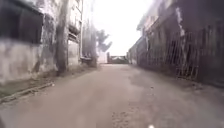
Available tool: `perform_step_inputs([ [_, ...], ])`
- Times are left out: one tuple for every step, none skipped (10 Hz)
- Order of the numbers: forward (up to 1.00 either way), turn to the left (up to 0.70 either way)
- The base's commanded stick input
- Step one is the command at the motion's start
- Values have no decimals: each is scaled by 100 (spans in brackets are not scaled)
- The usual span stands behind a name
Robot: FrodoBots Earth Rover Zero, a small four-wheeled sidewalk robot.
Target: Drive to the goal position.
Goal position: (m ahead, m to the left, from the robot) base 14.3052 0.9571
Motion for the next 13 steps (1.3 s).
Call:
perform_step_inputs([
  [70,0],
  [70,0],
  [70,0],
  [70,0],
  [70,0],
  [70,0],
  [70,0],
  [70,0],
  [70,10],
  [70,7],
  [70,9],
  [70,12],
  [70,10],
])
